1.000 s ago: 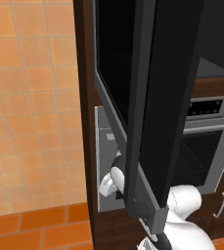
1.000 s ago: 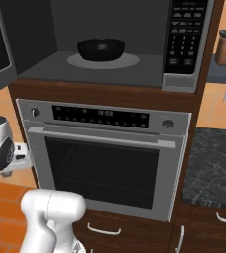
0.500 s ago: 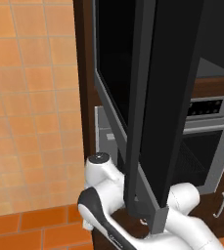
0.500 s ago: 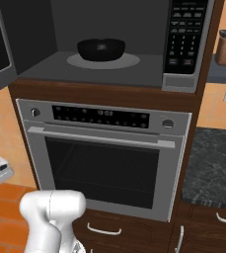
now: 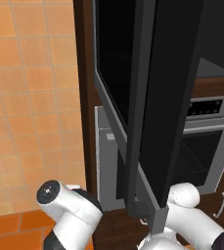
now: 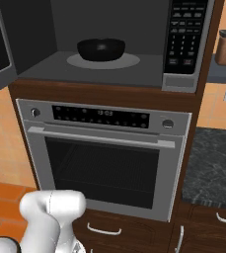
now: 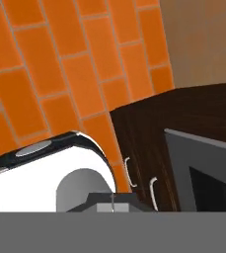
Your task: Open the microwave, place the bowl with waffle inside the microwave, then close the microwave door and turn it on.
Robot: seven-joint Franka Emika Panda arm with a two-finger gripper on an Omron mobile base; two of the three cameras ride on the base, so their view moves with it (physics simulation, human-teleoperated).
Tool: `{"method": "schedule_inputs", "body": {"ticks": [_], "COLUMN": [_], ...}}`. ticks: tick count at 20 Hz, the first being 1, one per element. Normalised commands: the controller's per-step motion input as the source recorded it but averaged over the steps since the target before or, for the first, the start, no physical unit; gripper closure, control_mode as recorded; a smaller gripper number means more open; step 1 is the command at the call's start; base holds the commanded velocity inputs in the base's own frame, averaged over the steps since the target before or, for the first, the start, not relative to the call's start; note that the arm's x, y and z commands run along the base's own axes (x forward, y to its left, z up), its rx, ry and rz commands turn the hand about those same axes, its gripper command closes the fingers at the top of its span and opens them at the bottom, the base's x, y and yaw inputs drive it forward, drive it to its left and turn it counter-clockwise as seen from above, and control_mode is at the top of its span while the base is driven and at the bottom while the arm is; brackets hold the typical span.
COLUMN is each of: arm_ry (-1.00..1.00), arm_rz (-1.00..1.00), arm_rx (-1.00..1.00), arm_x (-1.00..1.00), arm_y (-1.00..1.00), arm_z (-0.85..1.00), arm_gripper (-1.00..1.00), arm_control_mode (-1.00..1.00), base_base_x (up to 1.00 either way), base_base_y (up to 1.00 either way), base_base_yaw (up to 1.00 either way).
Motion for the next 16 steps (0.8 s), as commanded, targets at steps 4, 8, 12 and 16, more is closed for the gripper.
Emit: {"method": "schedule_inputs", "body": {"ticks": [4, 8, 12, 16], "arm_ry": [-0.49, -0.65, -0.72, -0.58], "arm_rz": [0.00, 0.00, 0.00, 0.06], "arm_rx": [-0.01, 0.04, 0.14, 0.20], "arm_x": [0.00, 0.00, 0.00, 0.02], "arm_y": [0.68, 0.29, 0.01, 0.00], "arm_z": [0.21, 0.43, 0.86, 0.97], "arm_gripper": [1.00, 1.00, 1.00, 1.00], "arm_control_mode": [-1.00, -1.00, -1.00, -1.00], "base_base_x": [0.00, 0.00, 0.00, 0.00], "base_base_y": [0.00, 0.00, 0.00, 0.00], "base_base_yaw": [0.00, 0.00, 0.00, 0.00]}}
